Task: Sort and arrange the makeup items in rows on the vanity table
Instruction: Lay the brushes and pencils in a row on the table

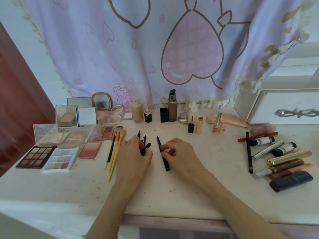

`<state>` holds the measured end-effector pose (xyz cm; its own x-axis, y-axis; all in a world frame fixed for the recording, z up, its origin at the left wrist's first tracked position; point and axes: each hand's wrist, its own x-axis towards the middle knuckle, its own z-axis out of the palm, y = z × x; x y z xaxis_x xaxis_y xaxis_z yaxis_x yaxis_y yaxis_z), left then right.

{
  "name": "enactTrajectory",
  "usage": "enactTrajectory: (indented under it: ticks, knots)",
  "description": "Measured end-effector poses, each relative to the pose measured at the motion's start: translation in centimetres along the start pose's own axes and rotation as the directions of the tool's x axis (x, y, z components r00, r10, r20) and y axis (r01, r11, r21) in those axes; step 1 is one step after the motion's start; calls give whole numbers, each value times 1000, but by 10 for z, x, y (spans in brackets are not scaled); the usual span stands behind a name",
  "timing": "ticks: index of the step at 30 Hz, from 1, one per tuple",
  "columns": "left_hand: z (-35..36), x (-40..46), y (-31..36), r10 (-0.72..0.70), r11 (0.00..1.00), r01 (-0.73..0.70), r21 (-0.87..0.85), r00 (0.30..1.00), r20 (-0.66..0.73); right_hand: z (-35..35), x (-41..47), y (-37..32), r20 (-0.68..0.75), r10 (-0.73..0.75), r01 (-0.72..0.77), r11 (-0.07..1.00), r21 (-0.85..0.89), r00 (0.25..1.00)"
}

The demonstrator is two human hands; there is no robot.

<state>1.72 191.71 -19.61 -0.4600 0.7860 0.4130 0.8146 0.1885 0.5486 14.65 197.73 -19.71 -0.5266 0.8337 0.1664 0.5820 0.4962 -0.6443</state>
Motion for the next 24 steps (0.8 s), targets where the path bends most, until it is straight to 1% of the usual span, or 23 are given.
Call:
enactTrajectory:
  ticks: [2,5,8,13,16,20,24]
  knots:
    - [3,1,2,16,999,-17,43,1000,21,0,-2,2,34,-53,55,997,-48,998]
    - [7,2,2,51,994,-55,90,998,45,2,-5,9,108,-151,169,967,-191,983]
    - [9,2,-3,86,989,-92,113,995,52,4,-7,15,115,-206,228,943,-242,972]
    - [2,-1,-16,159,981,-166,101,985,71,11,-6,14,156,-223,260,924,-282,962]
    - [-3,-3,-24,197,968,-214,127,971,136,14,-4,11,207,-223,280,909,-308,952]
    - [-9,-8,-30,201,977,-210,21,956,215,16,-3,9,252,-221,299,893,-336,942]
    - [-10,-11,-32,210,977,-213,-17,946,248,16,-3,7,284,-212,310,878,-365,935]
